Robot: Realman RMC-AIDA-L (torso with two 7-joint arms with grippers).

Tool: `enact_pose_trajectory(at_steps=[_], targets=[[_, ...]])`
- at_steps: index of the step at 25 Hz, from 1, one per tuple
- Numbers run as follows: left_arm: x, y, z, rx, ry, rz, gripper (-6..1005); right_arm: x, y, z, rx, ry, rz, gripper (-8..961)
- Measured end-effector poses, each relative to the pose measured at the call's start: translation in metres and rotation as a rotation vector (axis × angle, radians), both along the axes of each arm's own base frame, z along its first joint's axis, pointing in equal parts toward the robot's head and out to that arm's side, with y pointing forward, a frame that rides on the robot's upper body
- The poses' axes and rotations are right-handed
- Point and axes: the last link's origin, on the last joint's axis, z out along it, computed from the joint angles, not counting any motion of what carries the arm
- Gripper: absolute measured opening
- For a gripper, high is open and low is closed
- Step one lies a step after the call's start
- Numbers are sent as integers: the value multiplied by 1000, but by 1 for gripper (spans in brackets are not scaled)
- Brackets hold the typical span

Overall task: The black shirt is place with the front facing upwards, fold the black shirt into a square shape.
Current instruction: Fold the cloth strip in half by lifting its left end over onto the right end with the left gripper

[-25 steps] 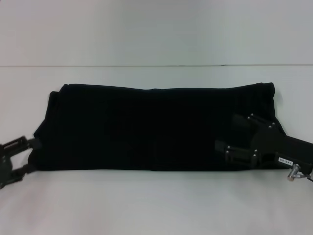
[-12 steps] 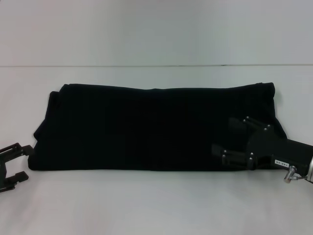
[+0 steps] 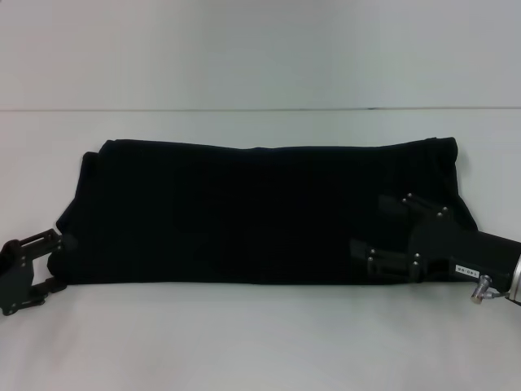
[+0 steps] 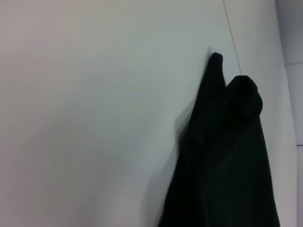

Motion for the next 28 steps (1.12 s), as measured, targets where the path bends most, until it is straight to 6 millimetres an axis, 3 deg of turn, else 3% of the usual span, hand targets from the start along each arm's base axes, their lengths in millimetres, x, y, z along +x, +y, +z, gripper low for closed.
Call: enact_pose_trajectory(at_steps=[20,28], targets=[[4,12,-1,-10,37,-19,849,-2,-1,-3,-8,12,-4,946],[14,25,-1,-35,77,-66,846,-2,-1,-3,-8,15,-2,946]])
